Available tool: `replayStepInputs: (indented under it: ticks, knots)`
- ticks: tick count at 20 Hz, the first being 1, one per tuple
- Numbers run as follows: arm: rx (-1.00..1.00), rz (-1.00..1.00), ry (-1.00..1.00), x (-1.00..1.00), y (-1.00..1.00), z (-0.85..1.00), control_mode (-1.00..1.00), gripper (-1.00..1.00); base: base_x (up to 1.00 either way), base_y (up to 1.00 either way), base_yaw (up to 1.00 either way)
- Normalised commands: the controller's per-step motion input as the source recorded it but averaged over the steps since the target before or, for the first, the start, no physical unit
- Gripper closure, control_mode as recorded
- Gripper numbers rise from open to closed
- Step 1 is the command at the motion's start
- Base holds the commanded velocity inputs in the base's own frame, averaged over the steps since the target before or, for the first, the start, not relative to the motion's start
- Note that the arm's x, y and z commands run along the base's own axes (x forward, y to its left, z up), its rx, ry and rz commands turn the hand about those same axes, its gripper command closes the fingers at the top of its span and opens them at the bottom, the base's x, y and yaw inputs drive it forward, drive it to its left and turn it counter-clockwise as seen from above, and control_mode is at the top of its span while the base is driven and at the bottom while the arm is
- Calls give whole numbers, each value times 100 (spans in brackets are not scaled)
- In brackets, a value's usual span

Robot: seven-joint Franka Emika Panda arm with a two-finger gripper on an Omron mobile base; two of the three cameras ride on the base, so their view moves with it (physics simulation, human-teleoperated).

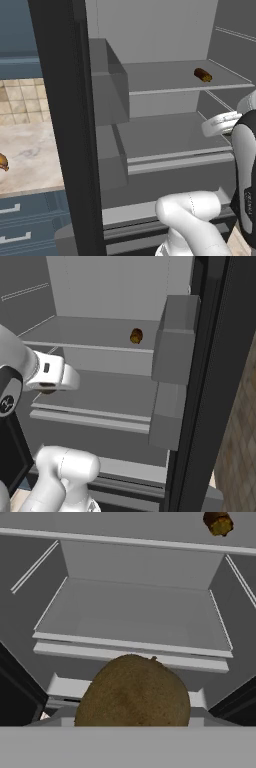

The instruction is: Open the fridge, remove the kiwi, sweet potato, and chicken drumstick, and place them on any counter.

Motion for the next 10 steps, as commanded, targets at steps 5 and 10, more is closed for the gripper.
replayStepInputs:
  ticks: [5,10]
  knots:
    - [0,0,0,0,0,-3,-100,100,0,0,0]
    - [0,0,0,0,0,-1,-100,100,0,0,0]
